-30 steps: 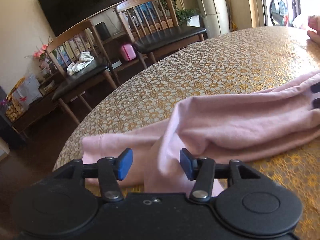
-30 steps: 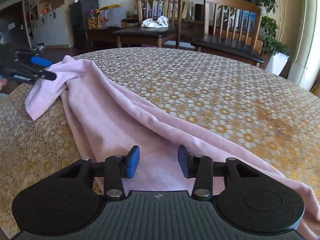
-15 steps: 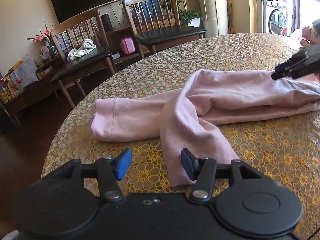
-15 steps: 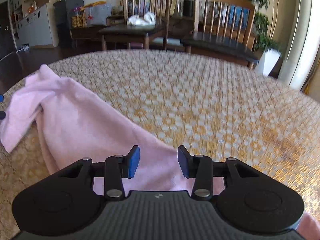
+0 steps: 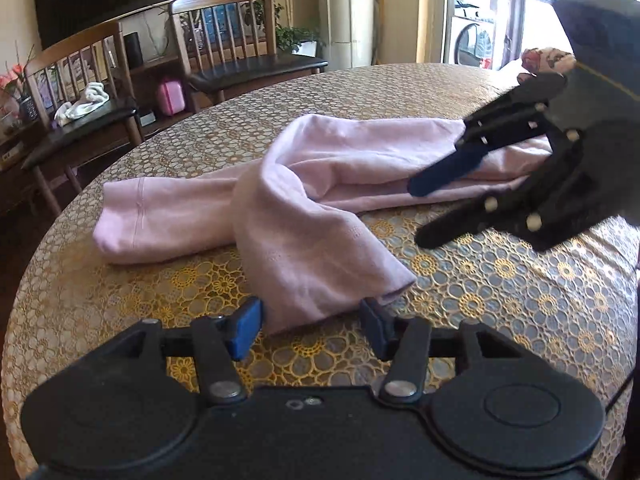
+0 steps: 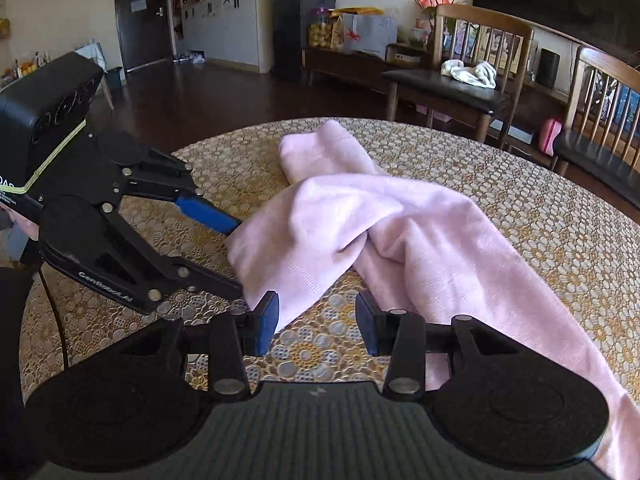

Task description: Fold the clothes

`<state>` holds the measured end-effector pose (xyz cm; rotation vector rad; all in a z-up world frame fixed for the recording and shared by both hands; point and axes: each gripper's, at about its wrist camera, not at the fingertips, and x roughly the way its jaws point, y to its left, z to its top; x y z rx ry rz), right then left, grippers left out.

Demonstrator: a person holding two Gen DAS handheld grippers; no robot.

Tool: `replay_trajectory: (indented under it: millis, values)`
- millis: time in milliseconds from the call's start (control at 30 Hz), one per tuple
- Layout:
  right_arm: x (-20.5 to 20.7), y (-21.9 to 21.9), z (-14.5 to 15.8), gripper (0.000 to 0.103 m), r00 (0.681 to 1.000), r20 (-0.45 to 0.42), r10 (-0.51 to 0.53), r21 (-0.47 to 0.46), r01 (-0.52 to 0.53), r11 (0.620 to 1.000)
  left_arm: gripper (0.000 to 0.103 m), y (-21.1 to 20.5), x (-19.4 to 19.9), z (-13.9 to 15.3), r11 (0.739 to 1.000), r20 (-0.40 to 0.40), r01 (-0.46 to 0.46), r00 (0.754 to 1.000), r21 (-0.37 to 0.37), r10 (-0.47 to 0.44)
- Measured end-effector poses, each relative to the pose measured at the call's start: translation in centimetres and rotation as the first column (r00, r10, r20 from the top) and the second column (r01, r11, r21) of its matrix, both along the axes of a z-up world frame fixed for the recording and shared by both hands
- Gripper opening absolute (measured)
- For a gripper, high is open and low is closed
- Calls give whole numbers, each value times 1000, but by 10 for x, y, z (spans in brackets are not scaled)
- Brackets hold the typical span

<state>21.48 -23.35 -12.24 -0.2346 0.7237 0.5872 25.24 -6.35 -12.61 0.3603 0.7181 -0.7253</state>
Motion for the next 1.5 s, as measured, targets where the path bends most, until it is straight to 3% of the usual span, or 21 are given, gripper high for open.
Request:
replay_trajectory:
  millis: [167,467,633,900,1033,1233,1367,1500]
  values:
    - [-2,-8,3,41,998,15,-68,9,68,998,103,7,18,7,998,-13,-22,1000,-54,22]
    - [4,-2,2,42,994,74,-83,-36,85,996,103,38,66,54,984,136,-151,977,-98,163]
    - [4,-9,0,42,983,108,-148,-38,153,988,103,32,110,61,981,217,-193,957,-21,193]
    - [6,-34,-12,44,952,125,-281,-110,295,949,103,13,165,25,967,155,-247,960,70,234]
    - [4,-46,-13,44,939,111,-324,-72,333,940,103,12,168,14,958,154,-268,956,101,251]
    - [2,-44,-11,44,942,150,-302,-58,313,948,103,39,151,35,966,122,-258,959,15,254]
    - [1,-42,-14,44,946,153,-287,-49,298,953,103,54,128,41,979,86,-203,975,-21,204]
    - [2,-39,-17,44,948,154,-278,-53,289,956,103,52,111,28,989,79,-149,986,9,147]
